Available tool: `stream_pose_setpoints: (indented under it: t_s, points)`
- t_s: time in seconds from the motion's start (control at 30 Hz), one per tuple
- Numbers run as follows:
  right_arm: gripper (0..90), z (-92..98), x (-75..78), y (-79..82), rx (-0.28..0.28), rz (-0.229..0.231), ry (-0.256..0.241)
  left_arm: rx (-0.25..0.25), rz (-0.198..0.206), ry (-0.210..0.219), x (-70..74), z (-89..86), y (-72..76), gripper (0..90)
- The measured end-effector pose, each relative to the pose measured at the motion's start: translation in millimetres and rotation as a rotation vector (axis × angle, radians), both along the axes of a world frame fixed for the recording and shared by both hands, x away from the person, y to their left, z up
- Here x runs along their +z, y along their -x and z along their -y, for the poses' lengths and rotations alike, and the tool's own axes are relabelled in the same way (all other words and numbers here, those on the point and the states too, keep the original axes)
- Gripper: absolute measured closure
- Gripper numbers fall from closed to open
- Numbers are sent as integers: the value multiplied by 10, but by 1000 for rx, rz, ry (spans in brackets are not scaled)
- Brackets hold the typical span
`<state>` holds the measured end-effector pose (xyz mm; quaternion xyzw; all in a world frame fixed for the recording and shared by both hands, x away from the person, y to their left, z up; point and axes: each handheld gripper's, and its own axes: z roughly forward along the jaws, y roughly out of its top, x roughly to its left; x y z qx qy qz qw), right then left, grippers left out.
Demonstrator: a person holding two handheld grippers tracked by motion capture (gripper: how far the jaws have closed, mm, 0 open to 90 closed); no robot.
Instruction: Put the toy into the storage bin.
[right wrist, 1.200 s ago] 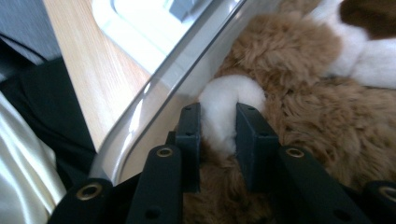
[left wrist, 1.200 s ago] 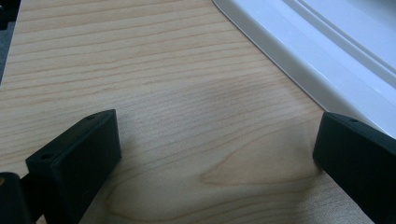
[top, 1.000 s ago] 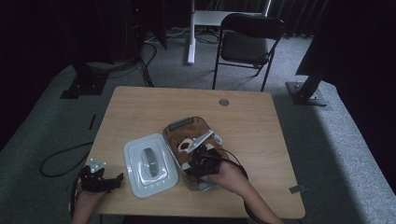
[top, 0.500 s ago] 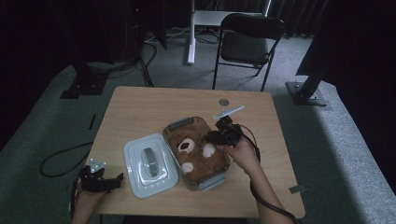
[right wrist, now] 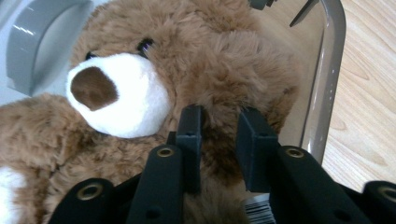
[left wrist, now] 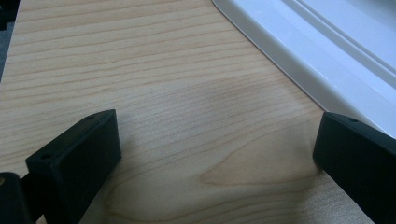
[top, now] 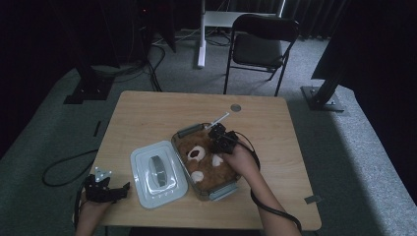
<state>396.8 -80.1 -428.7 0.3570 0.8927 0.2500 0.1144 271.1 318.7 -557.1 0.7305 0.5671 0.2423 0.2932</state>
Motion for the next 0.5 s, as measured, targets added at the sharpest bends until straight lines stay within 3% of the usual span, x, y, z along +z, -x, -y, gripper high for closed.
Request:
stream_pose_setpoints:
  t_s: [0.13, 0.17, 0.27, 0.37, 0.4, 0.5]
  points:
    - [649, 154, 99, 60, -4, -16, -104, -1, 0, -1, 0, -1, 0, 15]
    - [649, 154, 99, 60, -4, -16, -104, -1, 0, -1, 0, -1, 0, 15]
    - [659, 422, 297, 257, -1, 18, -206, -1, 0, 0, 1, 0, 0, 15]
    - [667, 483, 340, 335, 7, 35, -214, -1, 0, -1, 0, 0, 0, 15]
    - [690, 573, 386, 467, 21, 42, -230, 0, 0, 0, 0, 0, 1, 15]
    - [691, 616, 395, 556, 39, 40, -237, 1, 0, 0, 0, 1, 1, 15]
